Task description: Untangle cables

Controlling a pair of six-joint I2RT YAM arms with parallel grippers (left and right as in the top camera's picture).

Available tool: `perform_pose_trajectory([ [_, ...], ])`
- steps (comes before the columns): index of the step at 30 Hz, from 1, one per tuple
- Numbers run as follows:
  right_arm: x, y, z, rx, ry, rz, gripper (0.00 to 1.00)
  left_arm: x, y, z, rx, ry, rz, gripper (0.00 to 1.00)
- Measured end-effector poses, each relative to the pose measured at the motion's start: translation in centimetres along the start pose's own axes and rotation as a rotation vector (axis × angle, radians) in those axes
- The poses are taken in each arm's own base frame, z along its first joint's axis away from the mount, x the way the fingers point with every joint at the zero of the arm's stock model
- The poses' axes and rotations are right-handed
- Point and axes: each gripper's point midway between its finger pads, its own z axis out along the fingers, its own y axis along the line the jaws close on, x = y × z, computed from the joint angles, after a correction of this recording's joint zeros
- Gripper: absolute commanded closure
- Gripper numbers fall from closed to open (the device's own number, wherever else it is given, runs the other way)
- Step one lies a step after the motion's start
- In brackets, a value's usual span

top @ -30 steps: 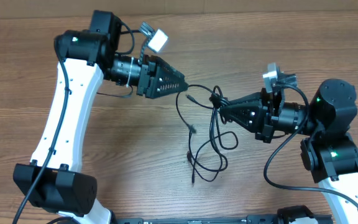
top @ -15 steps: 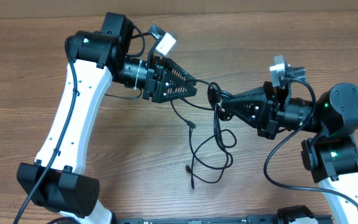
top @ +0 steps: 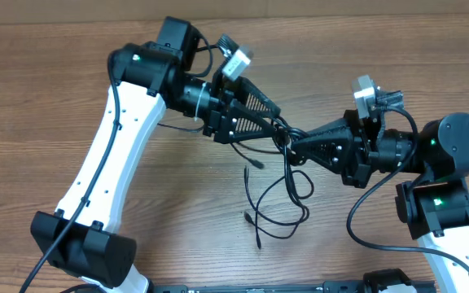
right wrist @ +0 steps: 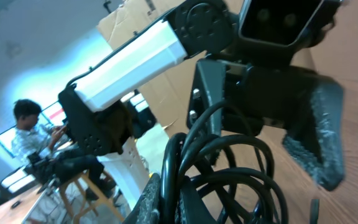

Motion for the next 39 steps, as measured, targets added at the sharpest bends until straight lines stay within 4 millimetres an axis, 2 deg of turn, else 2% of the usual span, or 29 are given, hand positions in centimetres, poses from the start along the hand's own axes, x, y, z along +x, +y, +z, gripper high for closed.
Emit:
perform_pose_trajectory([
  [12, 0.6, 1.5, -0.1, -0.078, 0.049, -0.035, 0.96, -0.3, -0.7, 0.3, 0.039, -0.016, 0.005, 0.32],
  [21, 0.9, 1.8, -0.1, -0.095, 0.062, -0.035, 0.96, 0.0, -1.7, 2.5, 0.099, 0.016, 0.043, 0.34],
  [26, 0.9, 1.8, -0.1, -0.096, 0.063, -0.035, 0.96, 0.3, -2.1, 3.2, 0.114, 0.032, 0.047, 0.41],
  [28, 0.9, 1.8, -0.1, -0.093, 0.061, -0.035, 0.96, 0.3, -2.1, 3.2, 0.115, 0.033, 0.046, 0.48],
  [29, 0.8, 1.7, -0.1, -0.091, 0.059, -0.035, 0.96, 0.3, -2.1, 3.2, 0.115, 0.033, 0.045, 0.56],
  [33, 0.6, 1.4, -0.1, -0.071, 0.044, -0.032, 0.96, 0.4, -2.2, 3.2, 0.118, 0.032, 0.042, 0.96],
  [39, 0.3, 0.9, -0.1, -0.048, 0.027, -0.020, 0.96, 0.4, -2.6, 3.5, 0.126, 0.037, 0.061, 0.96],
])
